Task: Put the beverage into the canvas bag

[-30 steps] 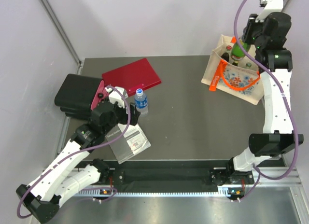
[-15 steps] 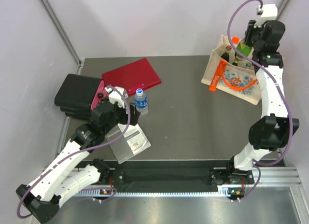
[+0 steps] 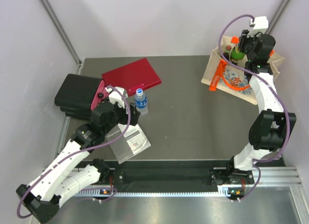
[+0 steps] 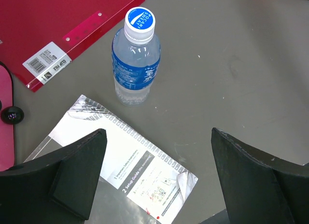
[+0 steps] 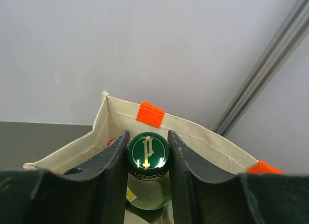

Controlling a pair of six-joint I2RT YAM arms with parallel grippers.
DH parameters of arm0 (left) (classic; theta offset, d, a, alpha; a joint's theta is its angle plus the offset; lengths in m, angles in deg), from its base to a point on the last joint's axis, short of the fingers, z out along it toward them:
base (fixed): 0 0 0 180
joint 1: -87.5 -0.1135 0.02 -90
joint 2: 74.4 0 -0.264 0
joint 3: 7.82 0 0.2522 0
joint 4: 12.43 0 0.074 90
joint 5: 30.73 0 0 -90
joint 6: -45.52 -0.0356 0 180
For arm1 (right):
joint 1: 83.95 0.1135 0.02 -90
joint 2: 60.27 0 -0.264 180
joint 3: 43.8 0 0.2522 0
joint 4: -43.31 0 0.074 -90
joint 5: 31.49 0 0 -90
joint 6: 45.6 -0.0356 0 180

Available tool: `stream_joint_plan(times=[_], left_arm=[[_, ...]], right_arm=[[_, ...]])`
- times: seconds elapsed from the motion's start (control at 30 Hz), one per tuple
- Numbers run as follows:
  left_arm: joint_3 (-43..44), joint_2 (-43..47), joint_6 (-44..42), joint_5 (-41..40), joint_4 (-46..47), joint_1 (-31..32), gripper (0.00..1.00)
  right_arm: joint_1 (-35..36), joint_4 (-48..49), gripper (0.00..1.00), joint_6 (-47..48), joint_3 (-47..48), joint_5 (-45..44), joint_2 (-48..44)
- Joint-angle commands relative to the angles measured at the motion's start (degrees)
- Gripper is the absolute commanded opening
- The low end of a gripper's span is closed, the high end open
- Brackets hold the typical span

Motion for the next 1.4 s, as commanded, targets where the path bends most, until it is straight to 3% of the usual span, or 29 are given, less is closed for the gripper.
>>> stream_joint_plan(times=[0.0,0.4,0.77,1.37], left_arm=[[-0.12,-0.18,-0.36,0.30,2.16,0.17,0.93],[-0.12,0.26,-0.44,-0.05,2.16,0.17,0.93],[-0.20,0.44,-0.36,0.13,2.16,0.17,0.93],[-0.12,0.44,-0.36,0.30,2.16,0.17,0.93]], right_arm=[[-0.40,9.22,0.00,-1.69,-0.19,2.28,-4.43],[-0.13,3.33,0.00,-0.81,11.32,4.91,-1.00],[1.80,4.83,0.00,-2.91,4.39,6.06,-3.11],[3.29,4.91,0.00,-4.59,0.79,8.61,-2.32]])
